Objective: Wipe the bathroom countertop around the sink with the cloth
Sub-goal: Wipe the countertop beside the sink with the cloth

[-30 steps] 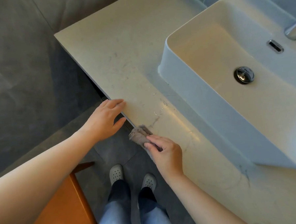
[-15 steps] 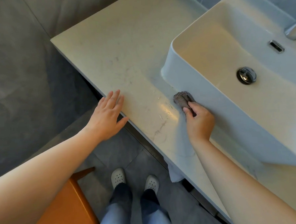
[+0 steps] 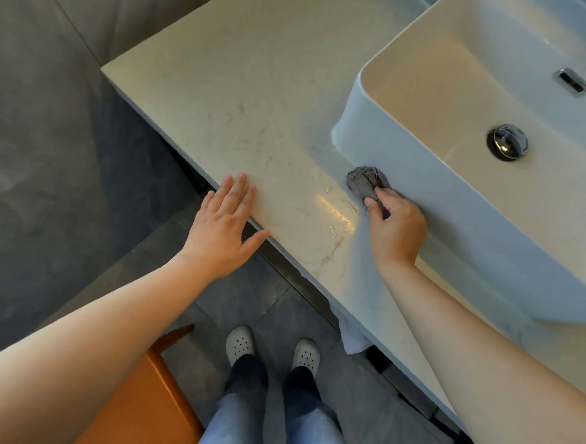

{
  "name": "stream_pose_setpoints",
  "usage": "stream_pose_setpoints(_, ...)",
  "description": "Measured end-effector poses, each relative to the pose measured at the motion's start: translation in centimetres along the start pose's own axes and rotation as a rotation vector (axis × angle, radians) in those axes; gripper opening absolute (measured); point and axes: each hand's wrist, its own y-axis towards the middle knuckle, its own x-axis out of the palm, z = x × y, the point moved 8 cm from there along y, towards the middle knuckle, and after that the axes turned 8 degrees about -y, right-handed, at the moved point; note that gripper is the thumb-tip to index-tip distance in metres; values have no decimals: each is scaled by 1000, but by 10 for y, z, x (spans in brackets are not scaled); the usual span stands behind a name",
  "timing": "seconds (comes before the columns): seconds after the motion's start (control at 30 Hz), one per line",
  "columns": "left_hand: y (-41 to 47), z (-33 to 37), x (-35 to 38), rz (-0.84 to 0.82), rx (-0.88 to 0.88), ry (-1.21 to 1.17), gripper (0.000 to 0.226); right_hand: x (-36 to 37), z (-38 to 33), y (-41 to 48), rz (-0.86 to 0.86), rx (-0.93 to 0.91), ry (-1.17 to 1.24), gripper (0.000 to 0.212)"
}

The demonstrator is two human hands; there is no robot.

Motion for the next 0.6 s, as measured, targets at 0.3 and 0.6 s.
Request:
stream_pose_setpoints(0.3,5,-5,-15,13,76,108,69,10,-47,-79,-137,-124,118,28)
stream_pose_setpoints(0.6,12,-11,-24,-6,148,69,67,10,-54,-106,-435,205,562,23)
